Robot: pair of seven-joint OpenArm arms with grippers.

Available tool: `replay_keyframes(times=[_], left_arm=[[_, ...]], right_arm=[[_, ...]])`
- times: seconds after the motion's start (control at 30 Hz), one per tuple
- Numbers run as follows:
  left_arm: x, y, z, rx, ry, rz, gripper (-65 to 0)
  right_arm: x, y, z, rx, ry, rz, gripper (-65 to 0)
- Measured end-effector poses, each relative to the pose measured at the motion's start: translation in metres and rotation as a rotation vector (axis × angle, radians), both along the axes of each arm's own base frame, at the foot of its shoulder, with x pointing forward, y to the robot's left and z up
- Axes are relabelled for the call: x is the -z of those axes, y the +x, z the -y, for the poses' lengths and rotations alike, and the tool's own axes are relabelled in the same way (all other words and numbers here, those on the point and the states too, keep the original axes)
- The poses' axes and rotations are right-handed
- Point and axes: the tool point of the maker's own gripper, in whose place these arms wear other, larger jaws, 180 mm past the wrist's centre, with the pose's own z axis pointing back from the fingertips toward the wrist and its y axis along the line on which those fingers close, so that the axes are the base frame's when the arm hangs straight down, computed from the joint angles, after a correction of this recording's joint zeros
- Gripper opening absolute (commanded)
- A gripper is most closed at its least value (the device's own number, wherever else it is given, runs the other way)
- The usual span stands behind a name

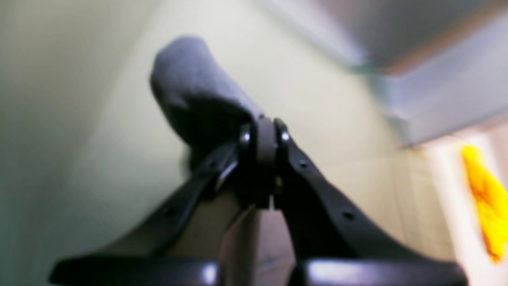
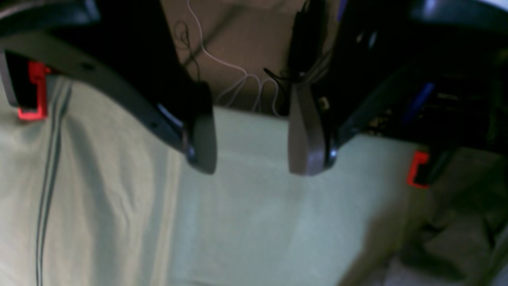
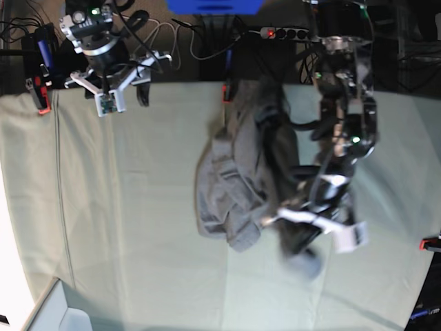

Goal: Layout the t-shirt on the table in an organized manner, then fold the t-shirt properly
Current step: 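Lift the grey t-shirt with the left gripper and swing it across the table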

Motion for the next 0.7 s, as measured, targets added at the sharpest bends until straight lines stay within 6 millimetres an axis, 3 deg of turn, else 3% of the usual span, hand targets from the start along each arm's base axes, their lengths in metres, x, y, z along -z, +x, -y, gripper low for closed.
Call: replay_keyframes(times=[0.17,0.27,0.37,0.53,0.63,0.7], left_arm=[[-0.056,0.017,0.071,0.163,0.079,0.155,-65.0],[-0.073,0.020,0.131,0.268,0.117,0.216,-65.0],[-0.058,0.016,0.196,0.426,0.166,0.187,-65.0],[-0.031,0.027,0.258,0.587,0.360,0.267,-62.6],[-0.025,0.014,0.287,0.675,0.312,0.295,-53.2],[-0.020,0.012,0.288,0.671,0.248,0.263,-42.8]], right_arm=[[-0.002,0.006,0.025,0.058,-0.038,0.012,-35.2],[-0.005,0.008,0.041,0.095,-0.062,0.025,-35.2],[-0.004,0.005,0.056,0.130,-0.087,0.014,-35.2],[-0.007,0.004,0.075,0.199,-0.109,0.023,-35.2],[-0.007,0.001,0.084,0.244,-0.108,0.022,-35.2],[-0.008,0.000,0.090,0.258,-0.117,0.022,-35.2]])
